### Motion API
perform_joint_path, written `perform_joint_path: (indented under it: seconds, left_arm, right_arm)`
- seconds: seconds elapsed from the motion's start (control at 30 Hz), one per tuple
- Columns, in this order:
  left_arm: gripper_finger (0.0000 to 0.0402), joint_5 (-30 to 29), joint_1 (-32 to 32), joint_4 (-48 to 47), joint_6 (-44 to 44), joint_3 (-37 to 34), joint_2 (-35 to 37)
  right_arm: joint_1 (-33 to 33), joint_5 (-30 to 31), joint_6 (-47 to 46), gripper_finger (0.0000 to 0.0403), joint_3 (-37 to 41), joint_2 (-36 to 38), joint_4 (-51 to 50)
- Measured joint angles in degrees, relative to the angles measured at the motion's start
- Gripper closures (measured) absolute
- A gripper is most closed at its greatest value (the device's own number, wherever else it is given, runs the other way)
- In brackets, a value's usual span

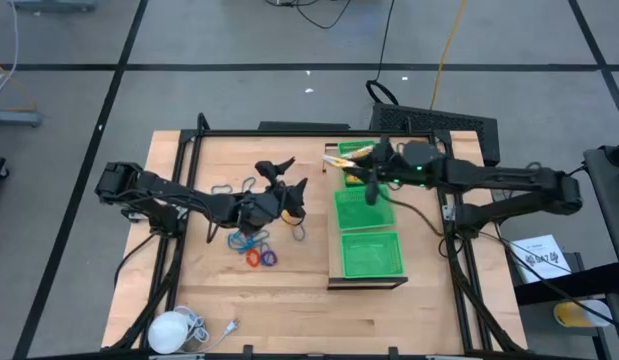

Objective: Pick & Place Office Desk Supplies
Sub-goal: Put the yellow crayon box into the top green bin

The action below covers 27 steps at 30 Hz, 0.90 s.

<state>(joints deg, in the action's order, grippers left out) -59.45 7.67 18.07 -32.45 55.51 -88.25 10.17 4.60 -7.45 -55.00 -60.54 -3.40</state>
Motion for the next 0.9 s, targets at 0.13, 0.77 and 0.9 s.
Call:
perform_joint_path:
  seconds: [0.13, 0.77, 0.9]
  left_arm:
    - [0.0084, 1.24, -1.00, -1.95, 2.24, 0.00, 0.00]
    - [0.0095, 8.42, -2.52, -1.91, 5.99, -0.02, 0.00]
    - [0.0102, 8.44, -2.50, -2.15, 5.99, -0.02, 0.00]
  right_arm:
    - [0.00, -0.09, -3.59, 0.0323, 0.02, 6.00, -10.33]
    - [1.52, -0.31, -13.92, 0.0319, 5.84, 6.75, -14.24]
    - [1.90, -0.20, -12.62, 0.0318, 5.84, 6.01, -13.48]
